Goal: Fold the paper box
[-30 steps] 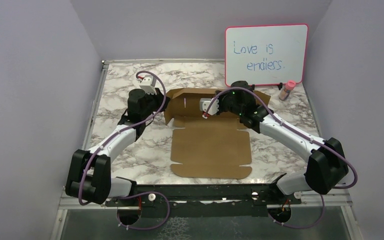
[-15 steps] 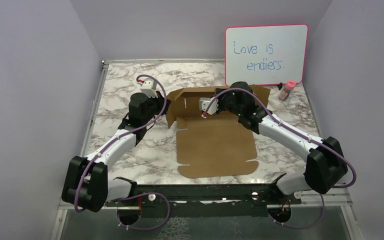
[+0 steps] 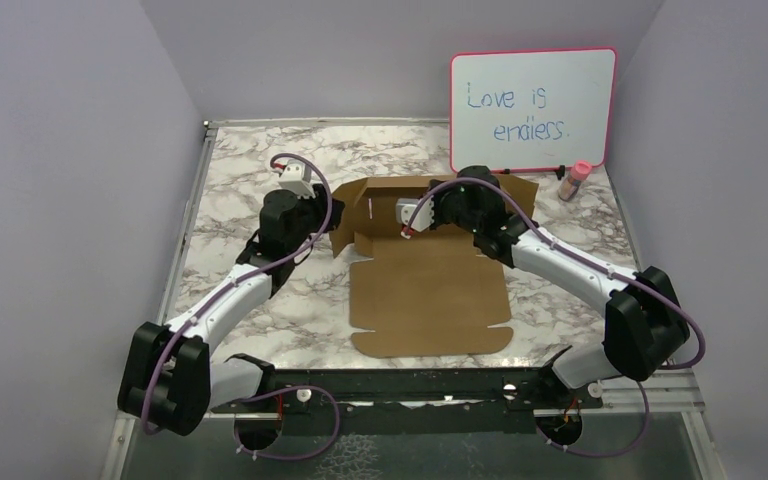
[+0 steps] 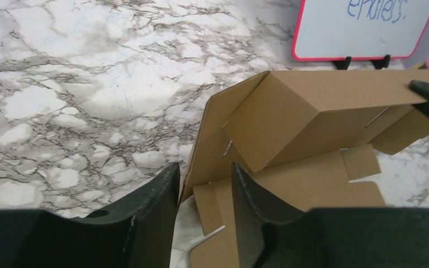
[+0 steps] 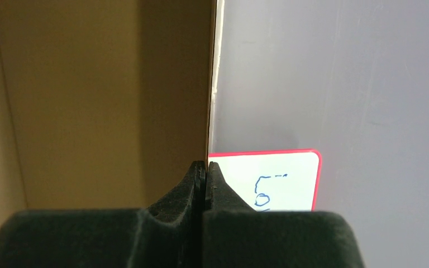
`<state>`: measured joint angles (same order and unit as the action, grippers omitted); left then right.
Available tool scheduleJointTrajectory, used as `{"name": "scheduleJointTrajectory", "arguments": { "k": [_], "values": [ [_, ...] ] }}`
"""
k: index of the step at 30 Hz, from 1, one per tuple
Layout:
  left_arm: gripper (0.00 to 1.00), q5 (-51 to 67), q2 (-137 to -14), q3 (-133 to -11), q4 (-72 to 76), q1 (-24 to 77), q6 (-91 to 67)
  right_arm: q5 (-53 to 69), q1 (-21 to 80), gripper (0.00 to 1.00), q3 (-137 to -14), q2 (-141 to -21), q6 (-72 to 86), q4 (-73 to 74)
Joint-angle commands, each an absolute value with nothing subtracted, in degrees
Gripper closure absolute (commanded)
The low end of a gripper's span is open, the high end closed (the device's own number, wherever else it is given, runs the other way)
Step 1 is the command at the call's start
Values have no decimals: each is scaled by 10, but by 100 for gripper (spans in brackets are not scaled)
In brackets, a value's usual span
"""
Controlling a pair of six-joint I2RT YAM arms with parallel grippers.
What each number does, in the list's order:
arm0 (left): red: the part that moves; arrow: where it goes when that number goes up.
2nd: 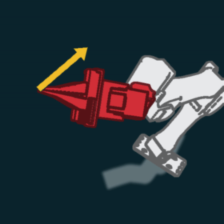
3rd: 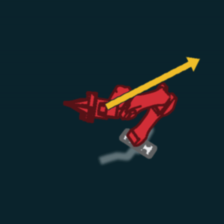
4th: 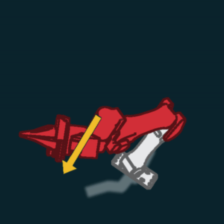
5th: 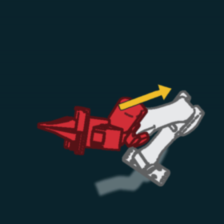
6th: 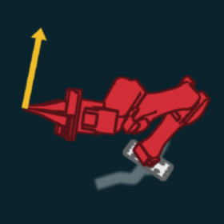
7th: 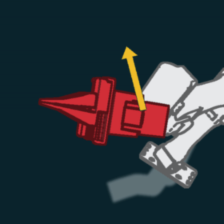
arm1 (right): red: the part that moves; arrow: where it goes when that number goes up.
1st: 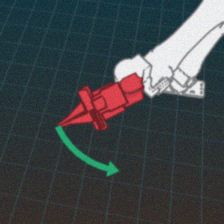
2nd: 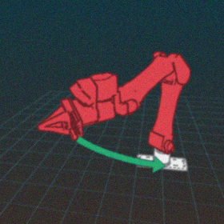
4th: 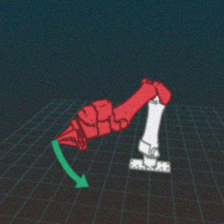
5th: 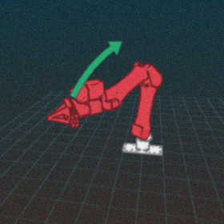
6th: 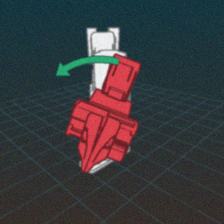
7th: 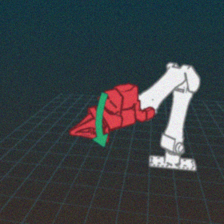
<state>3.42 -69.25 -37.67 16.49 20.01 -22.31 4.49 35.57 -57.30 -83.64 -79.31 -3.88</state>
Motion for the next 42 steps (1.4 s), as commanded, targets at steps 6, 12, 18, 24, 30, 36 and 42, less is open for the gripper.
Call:
{"name": "scheduleJointTrajectory", "arguments": {
  "k": [6, 12, 18, 24, 30, 36, 42],
  "values": [
    [37, -10, -651, -414, 120, 204, -250, 47, 360, 99, -545, -827, -806, -56],
    [39, 29, -648, -446, 106, 205, -257, 44, 368, 99, -533, -821, -819, -74],
    [57, 52, -668, -454, 128, 215, -265, 34, 382, 99, -523, -822, -829, -92],
    [65, 54, -710, -442, 159, 223, -280, 24, 394, 99, -518, -822, -831, -99],
    [70, 61, -742, -420, 190, 230, -314, 8, 403, 99, -509, -824, -842, -140],
    [71, 76, -773, -414, 232, 239, -335, -4, 416, 95, -501, -838, -855, -183],
    [71, 63, -778, -389, 261, 243, -343, -32, 433, 97, -428, -841, -909, -284]
  ]
}}
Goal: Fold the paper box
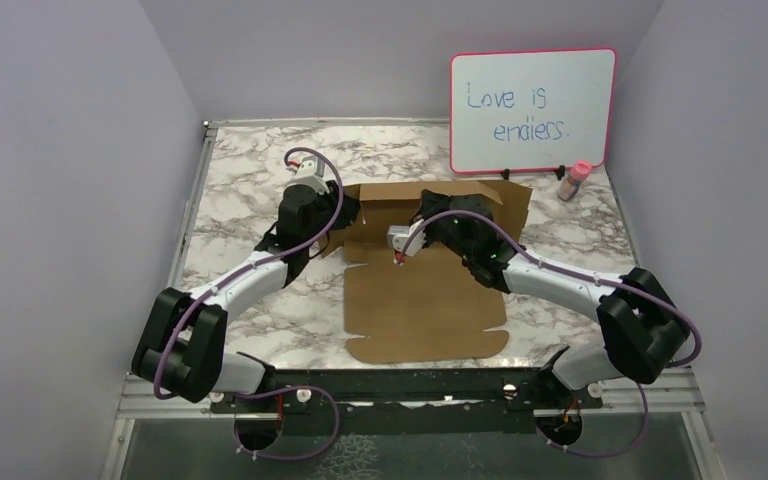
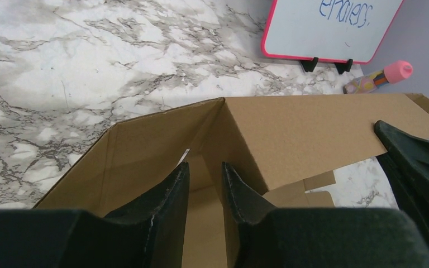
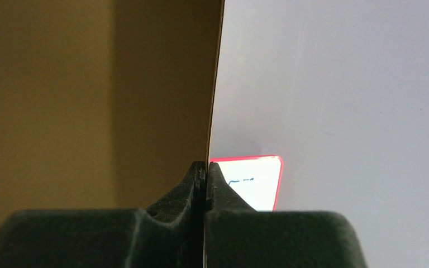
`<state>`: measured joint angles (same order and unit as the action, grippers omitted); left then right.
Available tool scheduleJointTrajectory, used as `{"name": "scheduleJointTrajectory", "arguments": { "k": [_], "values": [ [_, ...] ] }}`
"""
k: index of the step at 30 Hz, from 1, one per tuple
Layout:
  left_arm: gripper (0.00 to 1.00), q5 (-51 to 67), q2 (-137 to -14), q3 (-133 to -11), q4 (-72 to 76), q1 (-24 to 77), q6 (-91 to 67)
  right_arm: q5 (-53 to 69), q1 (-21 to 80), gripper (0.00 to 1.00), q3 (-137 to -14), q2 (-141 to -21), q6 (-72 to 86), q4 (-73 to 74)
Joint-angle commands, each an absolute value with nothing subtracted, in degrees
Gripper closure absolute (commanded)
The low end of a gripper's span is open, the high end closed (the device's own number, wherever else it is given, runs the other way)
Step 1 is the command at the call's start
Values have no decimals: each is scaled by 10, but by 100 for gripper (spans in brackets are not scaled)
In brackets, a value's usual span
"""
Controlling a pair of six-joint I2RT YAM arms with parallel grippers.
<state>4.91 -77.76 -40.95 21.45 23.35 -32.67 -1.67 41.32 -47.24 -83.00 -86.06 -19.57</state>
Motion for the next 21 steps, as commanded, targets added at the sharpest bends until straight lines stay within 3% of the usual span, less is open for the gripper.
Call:
{"name": "scheduleJointTrajectory", "arguments": {
  "k": [1, 10, 17, 21],
  "values": [
    [71, 57, -776, -383, 261, 243, -341, -34, 435, 98, -415, -842, -916, -302],
    [68, 30, -741, -344, 260, 243, -337, -62, 453, 99, -357, -850, -948, -404],
    [52, -39, -669, -293, 210, 243, -370, -63, 460, 99, -360, -840, -946, -377],
    [48, -49, -632, -262, 184, 243, -395, -67, 465, 99, -357, -838, -949, -378]
  ]
}}
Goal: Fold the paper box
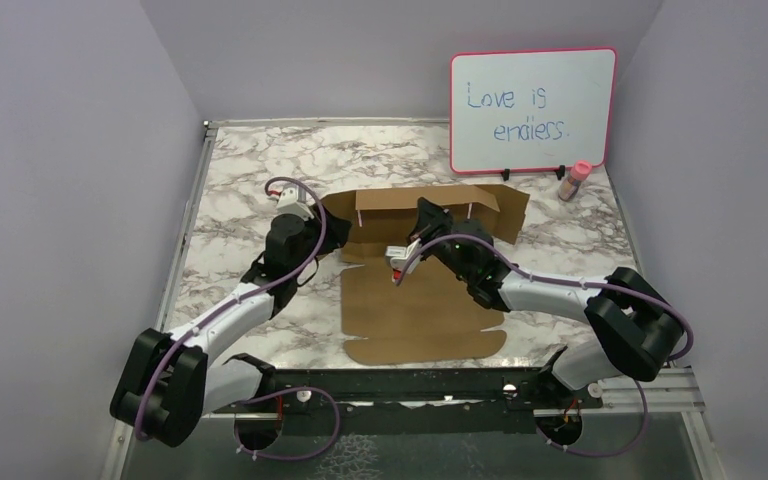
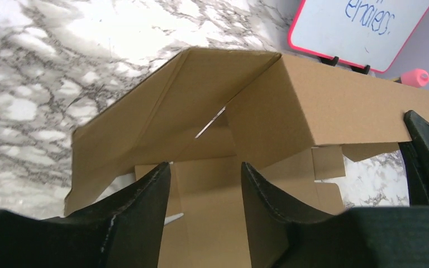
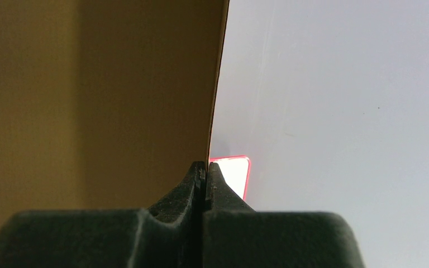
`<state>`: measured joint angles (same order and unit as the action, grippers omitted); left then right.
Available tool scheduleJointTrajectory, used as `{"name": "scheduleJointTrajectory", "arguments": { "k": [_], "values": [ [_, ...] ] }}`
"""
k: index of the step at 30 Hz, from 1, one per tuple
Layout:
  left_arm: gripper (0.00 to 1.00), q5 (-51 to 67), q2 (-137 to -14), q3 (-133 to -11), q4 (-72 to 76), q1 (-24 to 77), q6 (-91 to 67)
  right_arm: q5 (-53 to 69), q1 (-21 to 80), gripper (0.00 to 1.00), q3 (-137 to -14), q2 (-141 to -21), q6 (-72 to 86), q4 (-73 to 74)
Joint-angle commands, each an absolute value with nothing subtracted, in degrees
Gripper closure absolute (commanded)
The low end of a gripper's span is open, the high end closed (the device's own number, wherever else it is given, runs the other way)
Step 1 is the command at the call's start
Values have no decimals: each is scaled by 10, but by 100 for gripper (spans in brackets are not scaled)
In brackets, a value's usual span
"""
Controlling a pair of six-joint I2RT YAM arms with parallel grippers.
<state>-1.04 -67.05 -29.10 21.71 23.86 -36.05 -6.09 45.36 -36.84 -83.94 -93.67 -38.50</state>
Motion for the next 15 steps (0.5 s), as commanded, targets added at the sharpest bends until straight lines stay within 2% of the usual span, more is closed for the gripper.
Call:
{"name": "scheduleJointTrajectory", "arguments": {
  "k": [1, 8, 15],
  "values": [
    [46, -49, -625, -254, 180, 243, -402, -68, 466, 99, -356, -837, -951, -379],
    [39, -58, -603, -191, 187, 244, -438, -69, 472, 99, -352, -844, -953, -388],
    [36, -70, -668, -181, 233, 247, -448, -68, 475, 99, -353, -849, -945, -389]
  ]
}}
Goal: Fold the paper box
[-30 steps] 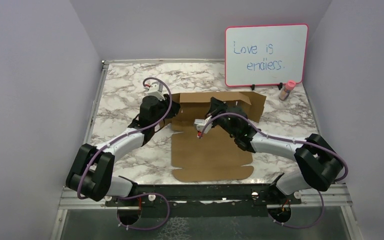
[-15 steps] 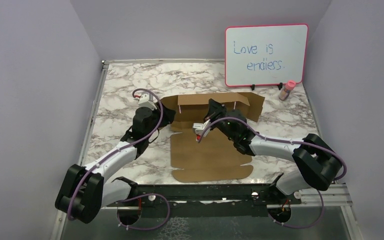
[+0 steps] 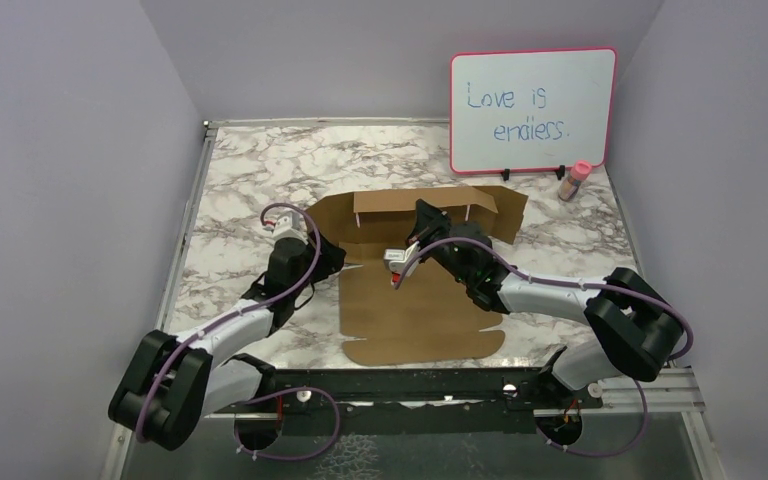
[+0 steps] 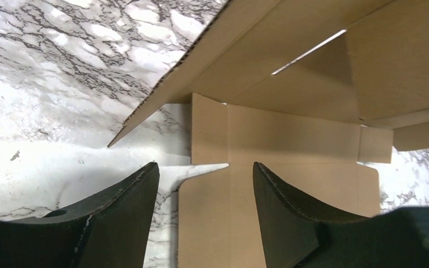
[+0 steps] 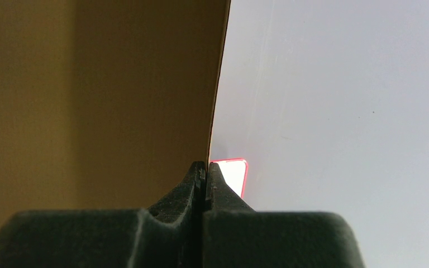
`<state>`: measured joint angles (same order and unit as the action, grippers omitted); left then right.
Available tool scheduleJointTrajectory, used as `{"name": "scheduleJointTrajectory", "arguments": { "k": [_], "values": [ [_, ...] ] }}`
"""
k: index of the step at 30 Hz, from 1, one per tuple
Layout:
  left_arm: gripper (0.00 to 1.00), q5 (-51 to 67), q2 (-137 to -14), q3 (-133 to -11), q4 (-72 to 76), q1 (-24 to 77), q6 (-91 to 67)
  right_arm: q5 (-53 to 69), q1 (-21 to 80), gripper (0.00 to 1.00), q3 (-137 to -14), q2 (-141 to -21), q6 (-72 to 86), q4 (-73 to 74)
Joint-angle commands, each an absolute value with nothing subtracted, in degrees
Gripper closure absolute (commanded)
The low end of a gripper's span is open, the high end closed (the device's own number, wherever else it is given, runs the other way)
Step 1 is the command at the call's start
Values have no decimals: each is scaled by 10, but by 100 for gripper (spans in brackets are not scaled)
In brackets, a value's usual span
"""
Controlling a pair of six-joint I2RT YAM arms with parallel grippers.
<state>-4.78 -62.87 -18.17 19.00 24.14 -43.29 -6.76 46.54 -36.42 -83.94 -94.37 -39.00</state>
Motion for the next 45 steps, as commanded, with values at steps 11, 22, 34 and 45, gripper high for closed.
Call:
{"name": "scheduleJointTrajectory", "arguments": {
  "k": [11, 22, 34, 45],
  "values": [
    [37, -77, -779, -212, 302, 264, -442, -70, 477, 99, -352, -855, -934, -388],
    [68, -111, -793, -249, 333, 338, -375, -77, 477, 99, -354, -857, -929, -386],
    [65, -138, -839, -255, 356, 381, -338, -85, 479, 99, -346, -859, -933, -388],
    [41, -142, -726, -228, 337, 381, -314, -93, 480, 99, -348, -854, -932, -386]
  ]
}}
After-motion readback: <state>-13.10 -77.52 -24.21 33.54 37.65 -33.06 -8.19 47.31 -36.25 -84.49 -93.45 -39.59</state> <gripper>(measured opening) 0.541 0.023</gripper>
